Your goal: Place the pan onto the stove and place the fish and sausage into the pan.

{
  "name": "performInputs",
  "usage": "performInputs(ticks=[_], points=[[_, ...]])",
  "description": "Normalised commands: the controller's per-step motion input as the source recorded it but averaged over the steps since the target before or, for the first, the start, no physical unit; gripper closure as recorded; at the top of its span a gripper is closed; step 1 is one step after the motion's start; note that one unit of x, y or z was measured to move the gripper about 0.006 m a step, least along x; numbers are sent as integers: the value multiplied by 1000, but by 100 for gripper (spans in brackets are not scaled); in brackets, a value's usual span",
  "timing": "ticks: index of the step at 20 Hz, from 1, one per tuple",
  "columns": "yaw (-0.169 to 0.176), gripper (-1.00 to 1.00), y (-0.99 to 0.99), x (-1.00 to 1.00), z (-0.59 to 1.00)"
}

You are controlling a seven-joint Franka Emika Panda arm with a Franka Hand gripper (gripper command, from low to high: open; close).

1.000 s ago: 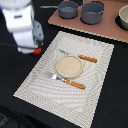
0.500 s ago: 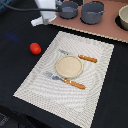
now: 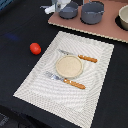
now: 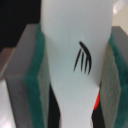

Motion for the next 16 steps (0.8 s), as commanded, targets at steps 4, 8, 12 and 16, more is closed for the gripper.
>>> performInputs(ticks=[4,8,12,16], points=[[-3,100,1000,0,-60],[-3,100,1000,1,-151],[-4,100,931,179,-204],[-5,100,677,431,-259]])
